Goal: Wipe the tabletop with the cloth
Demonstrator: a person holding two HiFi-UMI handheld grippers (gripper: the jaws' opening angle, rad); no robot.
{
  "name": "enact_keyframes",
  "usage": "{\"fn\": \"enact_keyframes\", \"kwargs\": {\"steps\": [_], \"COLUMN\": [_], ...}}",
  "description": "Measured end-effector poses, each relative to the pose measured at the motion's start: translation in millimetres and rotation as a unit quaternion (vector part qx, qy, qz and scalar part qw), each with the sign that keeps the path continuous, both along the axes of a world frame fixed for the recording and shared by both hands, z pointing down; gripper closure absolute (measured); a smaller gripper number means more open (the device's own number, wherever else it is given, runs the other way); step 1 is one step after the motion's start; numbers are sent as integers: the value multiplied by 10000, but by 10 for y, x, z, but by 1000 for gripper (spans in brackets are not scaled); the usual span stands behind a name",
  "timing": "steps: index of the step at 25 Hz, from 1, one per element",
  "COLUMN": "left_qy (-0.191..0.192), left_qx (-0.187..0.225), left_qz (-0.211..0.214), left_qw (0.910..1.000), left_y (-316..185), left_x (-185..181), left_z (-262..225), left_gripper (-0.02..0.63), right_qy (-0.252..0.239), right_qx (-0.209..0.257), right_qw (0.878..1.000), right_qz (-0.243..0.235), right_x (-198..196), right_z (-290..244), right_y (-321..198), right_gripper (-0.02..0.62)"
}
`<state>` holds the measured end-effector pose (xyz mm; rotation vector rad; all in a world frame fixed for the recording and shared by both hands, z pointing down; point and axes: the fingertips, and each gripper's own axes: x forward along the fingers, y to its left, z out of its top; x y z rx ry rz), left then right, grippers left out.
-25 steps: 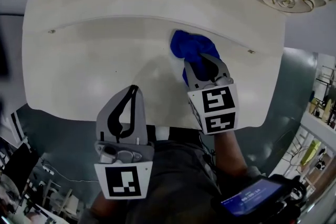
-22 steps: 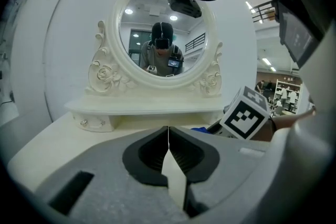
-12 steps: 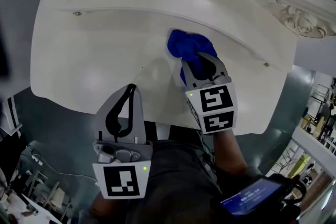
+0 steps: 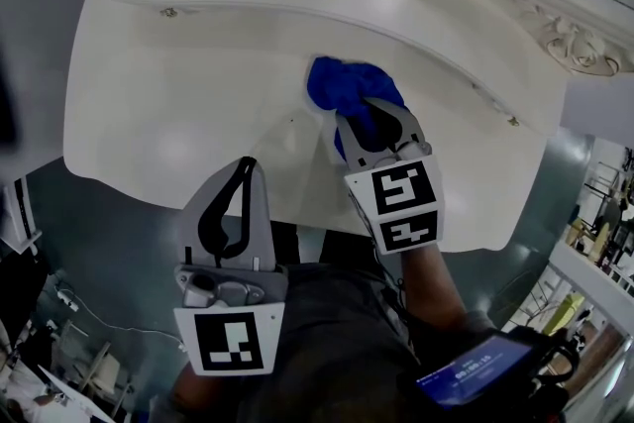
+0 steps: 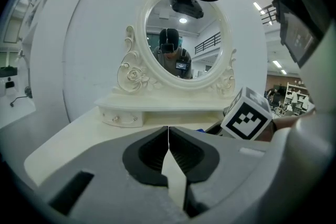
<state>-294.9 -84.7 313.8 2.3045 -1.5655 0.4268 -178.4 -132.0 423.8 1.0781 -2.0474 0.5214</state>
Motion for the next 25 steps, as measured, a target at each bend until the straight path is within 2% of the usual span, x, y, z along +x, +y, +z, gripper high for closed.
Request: {"fn": "enact_keyframes", "kwargs": {"steps": [10,25], "left_qy": [31,-75], "left_qx": [26,55], "left_qz": [153,205], "left_qw": [9999,9997], "left_y": [56,203], "left_x": [-47,245], "left_z": [-9,-89], "left_gripper": [589,589], "right_qy": [-79,-557], "right_qx": [-36,-255], "right_qw": [9998,9944], "right_qz": [-178,-855], "right_x": [-222,-492], "right_z": [2,-36], "right_y": [279,1022], "right_gripper": [500,500]}}
